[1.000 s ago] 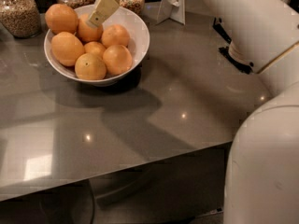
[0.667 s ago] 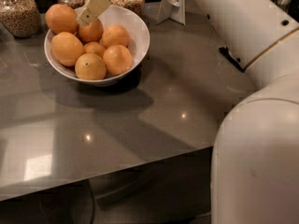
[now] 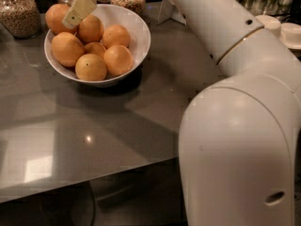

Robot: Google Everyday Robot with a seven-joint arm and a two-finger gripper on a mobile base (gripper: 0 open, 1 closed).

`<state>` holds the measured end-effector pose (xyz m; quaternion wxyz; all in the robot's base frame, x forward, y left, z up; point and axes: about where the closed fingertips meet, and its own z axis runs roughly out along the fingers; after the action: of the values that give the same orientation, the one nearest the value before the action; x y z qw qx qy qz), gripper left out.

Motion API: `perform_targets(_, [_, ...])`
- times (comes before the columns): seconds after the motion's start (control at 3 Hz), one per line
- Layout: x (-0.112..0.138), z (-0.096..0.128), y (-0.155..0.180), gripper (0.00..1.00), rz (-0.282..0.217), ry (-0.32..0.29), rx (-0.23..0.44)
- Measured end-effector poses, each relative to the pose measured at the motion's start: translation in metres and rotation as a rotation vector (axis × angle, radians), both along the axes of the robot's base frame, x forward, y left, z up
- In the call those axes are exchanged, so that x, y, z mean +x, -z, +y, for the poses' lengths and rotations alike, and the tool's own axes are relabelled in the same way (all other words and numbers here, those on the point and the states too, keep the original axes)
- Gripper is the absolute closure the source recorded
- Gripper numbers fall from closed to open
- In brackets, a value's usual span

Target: Pick orange from white bowl

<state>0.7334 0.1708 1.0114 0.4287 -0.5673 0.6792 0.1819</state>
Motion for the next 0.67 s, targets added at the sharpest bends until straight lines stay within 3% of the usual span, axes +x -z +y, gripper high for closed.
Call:
perform_targets(0.33, [0.007, 0.022, 0.011, 0.03, 0.05, -0.021, 0.009])
perform_targets(0.67, [0.008, 0.045, 0.014, 0.1, 0.07, -0.061, 0.014])
